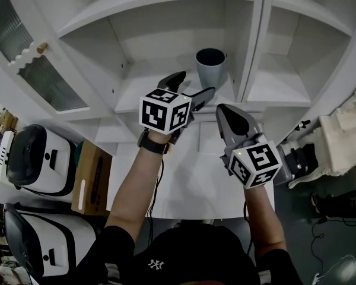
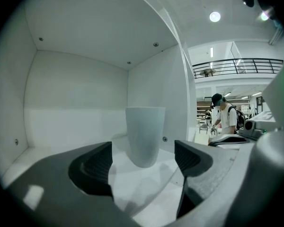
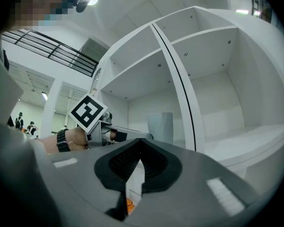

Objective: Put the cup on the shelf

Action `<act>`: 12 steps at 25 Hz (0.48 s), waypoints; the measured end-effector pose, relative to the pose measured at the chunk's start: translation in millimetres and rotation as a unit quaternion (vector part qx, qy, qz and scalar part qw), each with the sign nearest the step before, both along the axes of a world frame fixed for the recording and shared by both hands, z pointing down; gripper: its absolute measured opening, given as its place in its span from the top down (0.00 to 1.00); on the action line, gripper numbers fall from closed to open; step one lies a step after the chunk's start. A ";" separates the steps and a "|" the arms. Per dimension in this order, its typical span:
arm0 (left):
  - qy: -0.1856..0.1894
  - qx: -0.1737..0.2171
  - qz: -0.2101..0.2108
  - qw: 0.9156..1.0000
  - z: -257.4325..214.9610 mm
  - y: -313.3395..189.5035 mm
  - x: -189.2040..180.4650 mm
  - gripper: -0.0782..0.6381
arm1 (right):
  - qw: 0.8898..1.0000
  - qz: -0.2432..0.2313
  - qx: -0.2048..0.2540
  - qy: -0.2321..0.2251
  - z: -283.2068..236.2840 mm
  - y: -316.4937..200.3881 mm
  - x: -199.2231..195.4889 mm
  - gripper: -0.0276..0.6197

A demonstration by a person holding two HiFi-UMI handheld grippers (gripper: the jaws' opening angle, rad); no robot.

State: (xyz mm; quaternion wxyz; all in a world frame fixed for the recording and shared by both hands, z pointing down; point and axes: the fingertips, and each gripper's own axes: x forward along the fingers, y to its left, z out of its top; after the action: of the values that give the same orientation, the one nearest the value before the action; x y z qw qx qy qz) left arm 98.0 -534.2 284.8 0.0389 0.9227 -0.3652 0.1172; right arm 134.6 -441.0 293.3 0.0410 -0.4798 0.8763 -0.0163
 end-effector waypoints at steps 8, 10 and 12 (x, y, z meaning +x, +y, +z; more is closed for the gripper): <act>0.037 -0.001 0.012 0.999 4.3 49.8 -27.8 0.42 | 1.000 0.018 -0.014 0.003 15.4 20.1 -17.9 0.94; 0.046 -0.003 0.016 0.999 7.5 62.5 -34.7 0.47 | 1.000 0.025 -0.018 0.005 19.9 26.6 -22.8 0.94; 0.051 -0.007 0.023 0.998 13.4 76.2 -40.8 0.52 | 0.999 0.033 -0.022 0.005 24.5 34.0 -28.6 0.94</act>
State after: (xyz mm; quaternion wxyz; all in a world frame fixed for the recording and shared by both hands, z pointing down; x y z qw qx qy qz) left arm 57.1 -458.0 298.2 0.0617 0.9353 -0.3407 0.0730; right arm 106.0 -407.0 317.8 0.0268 -0.5090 0.8597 -0.0318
